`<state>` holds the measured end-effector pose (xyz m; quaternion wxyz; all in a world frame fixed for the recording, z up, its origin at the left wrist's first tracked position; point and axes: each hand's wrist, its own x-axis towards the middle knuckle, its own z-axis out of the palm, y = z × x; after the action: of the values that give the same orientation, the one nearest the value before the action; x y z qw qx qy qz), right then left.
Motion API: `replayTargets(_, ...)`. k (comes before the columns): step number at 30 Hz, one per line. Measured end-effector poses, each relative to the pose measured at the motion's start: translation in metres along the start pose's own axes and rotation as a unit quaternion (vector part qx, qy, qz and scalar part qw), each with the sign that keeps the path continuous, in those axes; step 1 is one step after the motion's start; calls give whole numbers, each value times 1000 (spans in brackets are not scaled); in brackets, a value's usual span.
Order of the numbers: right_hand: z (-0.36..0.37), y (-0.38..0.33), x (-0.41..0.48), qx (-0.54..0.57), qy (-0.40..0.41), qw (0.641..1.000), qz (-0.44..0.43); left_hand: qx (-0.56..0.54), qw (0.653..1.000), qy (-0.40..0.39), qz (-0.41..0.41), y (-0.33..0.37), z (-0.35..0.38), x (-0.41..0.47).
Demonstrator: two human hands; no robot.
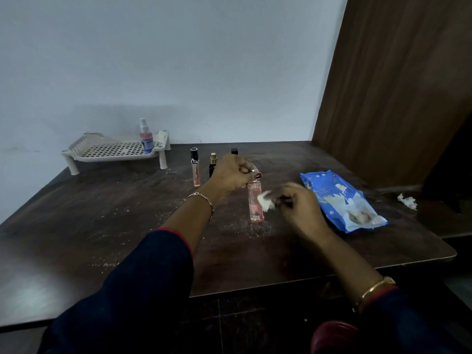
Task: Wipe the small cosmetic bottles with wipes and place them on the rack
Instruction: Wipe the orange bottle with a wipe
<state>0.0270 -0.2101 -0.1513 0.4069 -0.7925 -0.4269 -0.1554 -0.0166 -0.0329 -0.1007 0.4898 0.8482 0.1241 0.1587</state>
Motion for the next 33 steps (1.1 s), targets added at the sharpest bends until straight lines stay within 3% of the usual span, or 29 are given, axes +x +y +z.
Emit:
replayTargets(2, -1, -7, 14, 1, 45, 999, -18, 2, 1000, -2, -1, 1, -1, -1)
replayTargets(5, 7, -14, 18, -20, 44, 998, -27, -5, 1000, 2, -1, 1, 1, -3)
replayTargets(16, 12, -1, -25, -65, -117, 991, -18, 0, 1000, 5, 1, 10, 11, -3)
replayTargets(21, 14, -11, -1, -48, -2, 999, -25, 12, 999, 30, -6, 9, 11, -4)
replayTargets(23, 17, -18, 4, -89, 4, 995, -35, 19, 999, 45, -5, 8, 11, -4)
replayTargets(27, 16, -30, -11, -203, -45, 974, -88, 0, 998, 60, -23, 9, 14, -5)
replayTargets(33, 14, -45, -22, -326, -188, 917, -129, 20, 996, 81, -27, 12, 18, -7)
